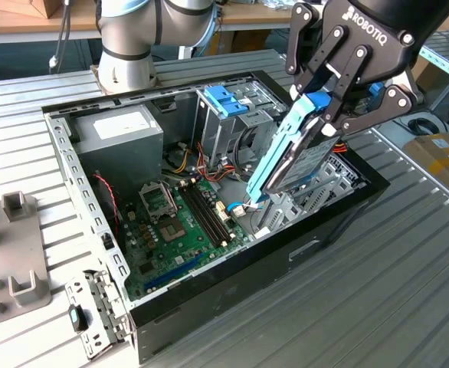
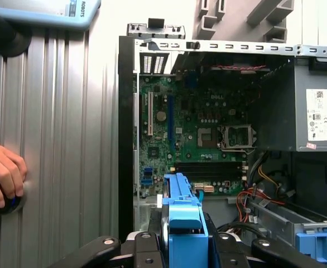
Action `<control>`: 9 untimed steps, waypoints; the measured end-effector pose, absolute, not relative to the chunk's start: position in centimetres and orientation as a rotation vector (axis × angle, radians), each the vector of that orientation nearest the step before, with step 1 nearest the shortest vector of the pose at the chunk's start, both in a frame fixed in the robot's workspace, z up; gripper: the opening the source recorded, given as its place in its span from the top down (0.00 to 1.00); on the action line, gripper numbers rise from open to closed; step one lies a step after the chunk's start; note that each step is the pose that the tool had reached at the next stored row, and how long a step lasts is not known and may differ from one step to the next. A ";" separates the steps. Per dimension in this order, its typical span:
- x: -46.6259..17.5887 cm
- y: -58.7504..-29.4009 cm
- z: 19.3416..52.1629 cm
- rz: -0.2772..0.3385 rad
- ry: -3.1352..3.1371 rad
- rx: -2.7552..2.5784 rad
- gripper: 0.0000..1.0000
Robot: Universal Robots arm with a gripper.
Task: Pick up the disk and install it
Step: 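Pick up the disk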
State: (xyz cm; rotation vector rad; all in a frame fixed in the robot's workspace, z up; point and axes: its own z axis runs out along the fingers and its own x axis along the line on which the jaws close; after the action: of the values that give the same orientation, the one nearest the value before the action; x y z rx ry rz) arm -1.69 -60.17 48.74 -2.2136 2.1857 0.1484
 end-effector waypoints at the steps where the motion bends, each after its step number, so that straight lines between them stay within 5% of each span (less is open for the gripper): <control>1: -1.7 -60.2 48.7 0.148 2.186 -2.214 0.63; 9: -1.4 -60.2 48.7 0.148 2.186 -2.214 0.63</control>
State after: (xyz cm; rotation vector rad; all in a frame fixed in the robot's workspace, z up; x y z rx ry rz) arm -1.41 -60.17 48.67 -2.2136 2.1857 0.1483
